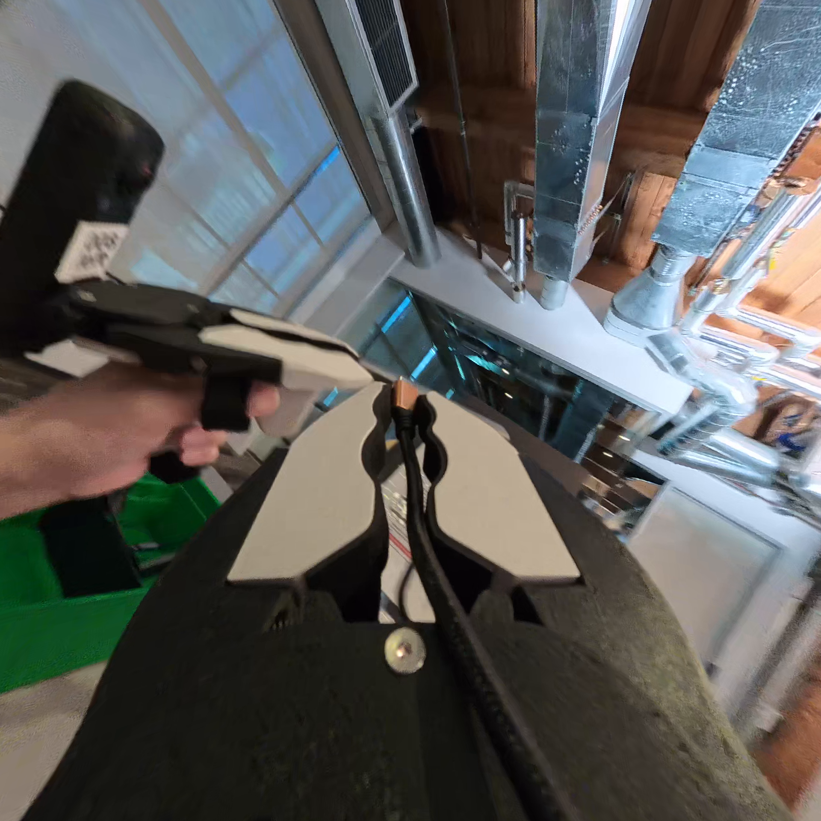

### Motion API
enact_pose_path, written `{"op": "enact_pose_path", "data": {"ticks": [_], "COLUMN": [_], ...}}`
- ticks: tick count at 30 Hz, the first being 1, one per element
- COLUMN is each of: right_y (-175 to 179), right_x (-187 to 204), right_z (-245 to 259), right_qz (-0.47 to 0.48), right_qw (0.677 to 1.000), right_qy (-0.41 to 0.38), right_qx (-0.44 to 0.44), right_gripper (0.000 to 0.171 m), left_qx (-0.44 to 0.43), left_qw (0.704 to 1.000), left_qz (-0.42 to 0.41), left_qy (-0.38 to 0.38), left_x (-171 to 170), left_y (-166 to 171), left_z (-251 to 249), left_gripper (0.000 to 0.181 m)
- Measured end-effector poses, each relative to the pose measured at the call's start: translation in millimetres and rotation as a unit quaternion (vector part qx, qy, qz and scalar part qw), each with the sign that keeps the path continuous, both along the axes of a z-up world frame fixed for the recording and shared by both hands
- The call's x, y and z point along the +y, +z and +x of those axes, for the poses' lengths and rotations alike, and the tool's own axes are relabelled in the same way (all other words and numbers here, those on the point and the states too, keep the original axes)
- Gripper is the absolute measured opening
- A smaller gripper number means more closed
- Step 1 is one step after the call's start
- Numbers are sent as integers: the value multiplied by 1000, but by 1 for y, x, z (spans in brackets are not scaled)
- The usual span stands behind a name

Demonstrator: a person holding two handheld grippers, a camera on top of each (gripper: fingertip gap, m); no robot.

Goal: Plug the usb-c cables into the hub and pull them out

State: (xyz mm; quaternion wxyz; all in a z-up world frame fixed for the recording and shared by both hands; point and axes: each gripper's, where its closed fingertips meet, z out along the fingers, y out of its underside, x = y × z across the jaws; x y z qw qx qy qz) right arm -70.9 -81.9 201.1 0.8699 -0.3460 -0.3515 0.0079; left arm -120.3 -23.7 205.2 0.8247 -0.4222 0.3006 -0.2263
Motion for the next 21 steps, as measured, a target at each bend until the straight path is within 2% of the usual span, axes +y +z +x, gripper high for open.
{"op": "enact_pose_path", "data": {"ticks": [1,3,5,7,10,12,14,16,19,21], "right_y": [0,-5,-3,-2,-18,-27,-42,-76,-113,-134], "right_x": [4,10,7,4,4,16,41,56,63,49], "right_z": [0,-2,0,13,48,79,113,134,150,153], "right_qz": [-3,-19,-66,-156,-330,-396,-447,-521,-582,-624], "right_qw": [999,997,996,984,927,893,872,831,789,751], "right_qy": [-32,-45,5,64,169,210,197,191,196,214], "right_qx": [-17,-51,-57,-64,-60,-23,26,22,5,-28], "right_gripper": [12,13,13,12,13,12,12,12,12,13], "left_qx": [-9,-6,13,25,36,40,39,43,49,47], "left_qw": [999,1000,1000,1000,999,999,998,998,998,998], "left_qz": [2,6,13,4,-11,-17,-22,-20,-16,-14], "left_qy": [-32,-28,-14,14,36,32,33,38,43,39], "left_x": [-5,-9,-12,-6,3,3,3,2,2,1], "left_y": [5,11,13,13,12,12,13,14,16,17], "left_z": [-7,-17,-20,-24,-34,-37,-39,-41,-43,-44], "left_gripper": [21,21,21,21,21,21,21,21,21,21]}}
